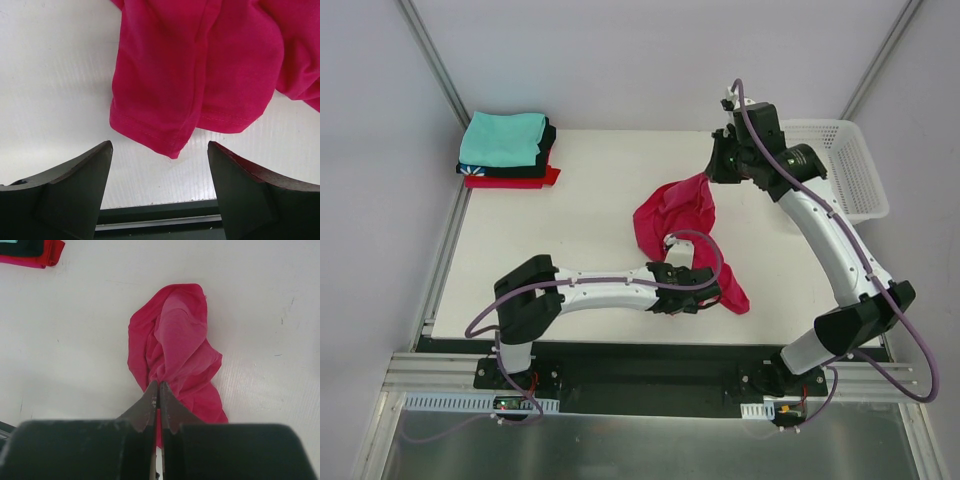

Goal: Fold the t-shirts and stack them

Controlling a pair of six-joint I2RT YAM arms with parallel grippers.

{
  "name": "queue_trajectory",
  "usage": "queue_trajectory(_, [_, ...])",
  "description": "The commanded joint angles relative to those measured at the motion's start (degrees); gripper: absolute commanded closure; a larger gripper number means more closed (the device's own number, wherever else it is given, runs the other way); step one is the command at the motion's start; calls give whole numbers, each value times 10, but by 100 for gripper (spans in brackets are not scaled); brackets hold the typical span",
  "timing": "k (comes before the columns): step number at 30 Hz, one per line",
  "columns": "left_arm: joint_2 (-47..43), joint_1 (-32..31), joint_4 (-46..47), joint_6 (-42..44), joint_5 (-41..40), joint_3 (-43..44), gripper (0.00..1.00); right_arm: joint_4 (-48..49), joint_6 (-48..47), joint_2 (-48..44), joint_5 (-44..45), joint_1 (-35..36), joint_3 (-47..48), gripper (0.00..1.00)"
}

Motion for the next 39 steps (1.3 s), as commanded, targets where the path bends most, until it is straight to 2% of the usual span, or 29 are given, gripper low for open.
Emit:
queue_trajectory(1, [14, -10, -22, 2, -16, 24, 24, 20, 2, -35, -12, -6, -5, 99])
queue_trajectory(4, [27, -14, -22, 8, -13, 34, 25, 23, 2, -39, -13, -9, -11, 99])
queue_trajectory(7, [43, -16, -24, 14, -9, 40, 32, 24, 2, -41, -14, -12, -17, 99])
queue_trajectory(19, [79, -17, -36, 26, 2, 59, 34, 30, 4, -47, -14, -19, -28, 99])
queue_trajectory(31, [94, -21, -42, 31, 13, 82, 46, 30, 2, -50, -34, -26, -36, 99])
queue_trajectory(34, [95, -20, -45, 32, 18, 86, 52, 31, 3, -50, -35, -27, -38, 99])
queue_trajectory(35, [95, -21, -47, 31, 18, 86, 57, 31, 3, -51, -36, -27, -39, 99])
queue_trajectory(39, [98, -21, -52, 29, 18, 86, 61, 33, 3, -53, -37, -27, -44, 99])
